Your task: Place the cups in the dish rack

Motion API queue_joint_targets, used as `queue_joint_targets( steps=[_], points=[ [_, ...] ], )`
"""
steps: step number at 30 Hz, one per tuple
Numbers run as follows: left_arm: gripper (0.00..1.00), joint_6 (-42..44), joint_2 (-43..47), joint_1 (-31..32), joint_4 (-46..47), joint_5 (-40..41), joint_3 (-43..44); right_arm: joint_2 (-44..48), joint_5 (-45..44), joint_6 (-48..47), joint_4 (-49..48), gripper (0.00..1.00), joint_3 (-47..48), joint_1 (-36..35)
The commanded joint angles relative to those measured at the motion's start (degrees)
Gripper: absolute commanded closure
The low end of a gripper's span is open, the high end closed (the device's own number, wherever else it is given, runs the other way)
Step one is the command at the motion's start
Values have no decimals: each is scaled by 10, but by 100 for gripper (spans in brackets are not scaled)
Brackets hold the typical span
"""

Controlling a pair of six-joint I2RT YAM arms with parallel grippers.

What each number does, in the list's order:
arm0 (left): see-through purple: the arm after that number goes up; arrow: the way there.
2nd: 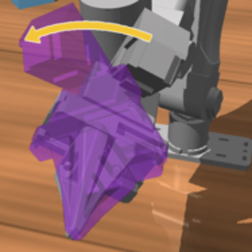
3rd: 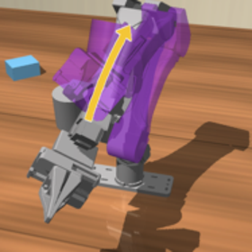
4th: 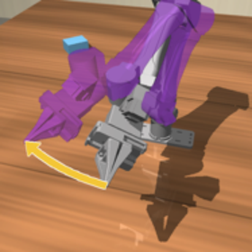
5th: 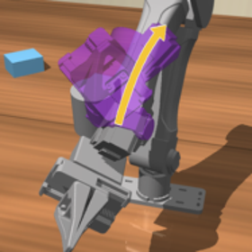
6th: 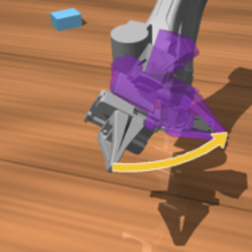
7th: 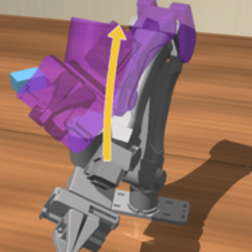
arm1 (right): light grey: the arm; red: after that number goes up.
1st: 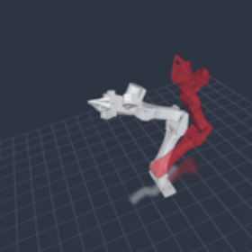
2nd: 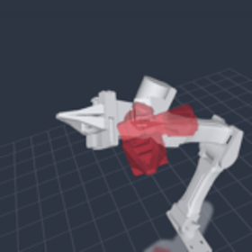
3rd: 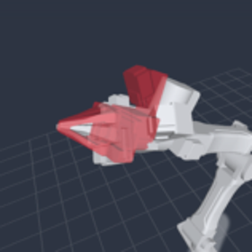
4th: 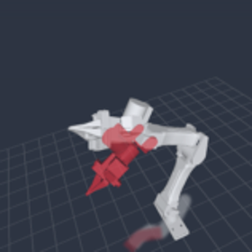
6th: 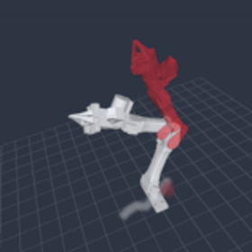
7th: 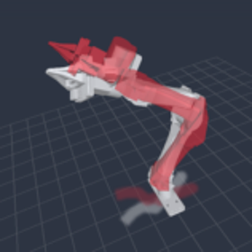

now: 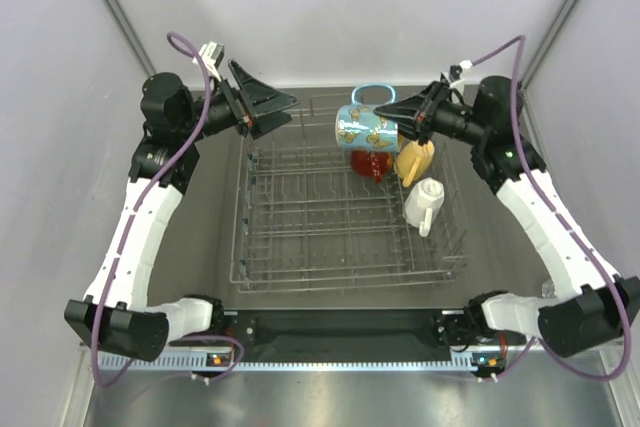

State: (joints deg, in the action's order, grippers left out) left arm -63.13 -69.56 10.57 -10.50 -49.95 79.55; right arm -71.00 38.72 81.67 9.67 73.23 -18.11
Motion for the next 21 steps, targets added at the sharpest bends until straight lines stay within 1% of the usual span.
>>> queue_joint_targets(
  steps=[1, 2, 4, 5, 6, 8, 12, 14, 21],
  points=[
    [2, -25, 21, 19, 98, 24, -2, 74, 74, 108, -203, 100, -24, -7],
    [2, -25, 21, 26, 100, 29, -4, 87, 77, 126, -219, 100, -51, -7],
    [2, -16, 16, 52, 100, 48, -4, 97, 92, 141, -264, 100, -72, -10],
    [2, -12, 14, 65, 117, 55, -4, 97, 100, 147, -278, 100, -80, -13],
    [2, 1, 11, 90, 128, 66, -3, 98, 111, 146, -299, 100, -93, -19],
    [3, 15, 6, 117, 130, 77, 7, 104, 122, 137, -307, 100, -111, -28],
    [4, 23, 3, 144, 138, 99, 16, 107, 140, 145, -339, 100, -123, -32],
    [5, 28, 0, 153, 142, 94, 17, 109, 146, 153, -359, 100, -120, -34],
    [12, 42, -18, 180, 138, 96, 25, 118, 153, 155, -371, 100, -116, -39]
  ],
)
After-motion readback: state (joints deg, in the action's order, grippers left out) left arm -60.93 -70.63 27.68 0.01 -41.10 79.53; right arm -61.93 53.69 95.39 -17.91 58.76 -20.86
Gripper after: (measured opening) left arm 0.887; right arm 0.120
